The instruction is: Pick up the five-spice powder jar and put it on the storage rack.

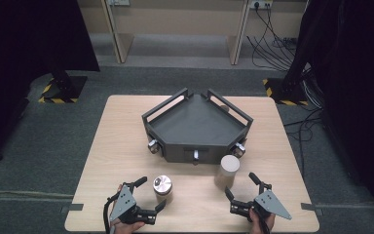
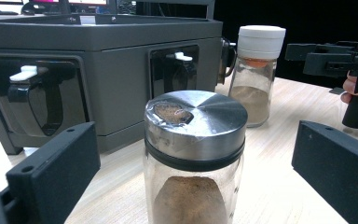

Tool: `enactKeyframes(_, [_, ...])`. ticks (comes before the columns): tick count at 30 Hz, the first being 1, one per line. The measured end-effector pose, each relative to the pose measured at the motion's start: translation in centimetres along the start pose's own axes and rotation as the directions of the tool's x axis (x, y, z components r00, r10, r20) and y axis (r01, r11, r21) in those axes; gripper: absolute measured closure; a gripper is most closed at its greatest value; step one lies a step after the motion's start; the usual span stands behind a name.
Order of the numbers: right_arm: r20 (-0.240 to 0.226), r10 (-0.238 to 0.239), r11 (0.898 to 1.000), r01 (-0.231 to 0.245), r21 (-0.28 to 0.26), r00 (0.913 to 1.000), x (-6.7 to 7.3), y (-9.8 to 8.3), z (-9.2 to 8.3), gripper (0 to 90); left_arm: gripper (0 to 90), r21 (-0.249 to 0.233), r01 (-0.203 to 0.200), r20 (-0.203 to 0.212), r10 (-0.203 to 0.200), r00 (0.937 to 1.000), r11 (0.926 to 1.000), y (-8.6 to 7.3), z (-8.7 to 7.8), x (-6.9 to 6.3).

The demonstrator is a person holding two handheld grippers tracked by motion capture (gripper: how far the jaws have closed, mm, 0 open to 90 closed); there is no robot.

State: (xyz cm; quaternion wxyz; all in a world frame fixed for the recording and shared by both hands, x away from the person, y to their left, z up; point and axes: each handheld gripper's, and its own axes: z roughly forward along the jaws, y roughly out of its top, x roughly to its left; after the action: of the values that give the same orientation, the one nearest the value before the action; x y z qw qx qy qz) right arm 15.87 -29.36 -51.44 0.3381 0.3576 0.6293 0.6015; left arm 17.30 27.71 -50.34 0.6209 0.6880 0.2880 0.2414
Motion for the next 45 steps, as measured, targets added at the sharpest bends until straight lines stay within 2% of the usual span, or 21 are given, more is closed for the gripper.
enactKeyframes(32, [-0.005,0.000,1.000,0.000,-0.007,1.0000,-0.11,-0.16,0.01,0.4,0.2,0.000,0.008,-0.010,-0.008,0.9999,1.0000,-0.07,0.11,-0.09])
enactKeyframes(45, [-0.006,-0.002,1.000,0.002,-0.004,1.0000,-0.09,-0.16,0.05,0.3,0.2,0.001,0.016,-0.003,-0.016,0.9999,0.9999,-0.13,0.33,-0.03])
